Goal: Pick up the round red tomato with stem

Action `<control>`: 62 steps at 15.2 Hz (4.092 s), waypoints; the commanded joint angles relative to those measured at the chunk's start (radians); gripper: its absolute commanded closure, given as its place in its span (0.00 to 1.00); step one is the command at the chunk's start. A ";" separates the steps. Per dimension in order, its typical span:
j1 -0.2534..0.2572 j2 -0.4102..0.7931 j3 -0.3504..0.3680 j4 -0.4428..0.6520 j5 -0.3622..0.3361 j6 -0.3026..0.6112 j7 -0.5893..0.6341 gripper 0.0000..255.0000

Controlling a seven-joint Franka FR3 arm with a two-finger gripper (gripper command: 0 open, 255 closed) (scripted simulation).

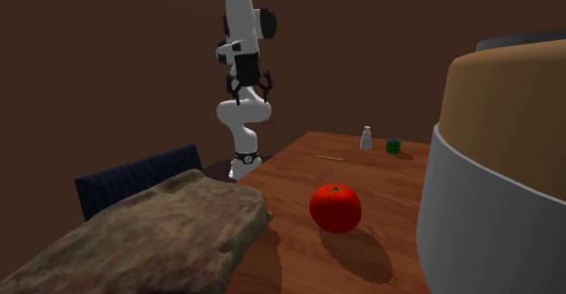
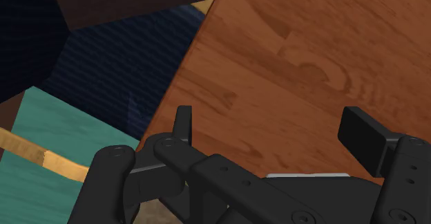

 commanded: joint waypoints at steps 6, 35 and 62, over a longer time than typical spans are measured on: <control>0.021 0.206 0.046 0.102 0.029 0.084 0.055 0.00; 0.116 1.355 0.152 1.200 -0.021 0.026 0.317 0.00; 0.119 1.364 0.153 1.301 -0.022 -0.066 0.323 1.00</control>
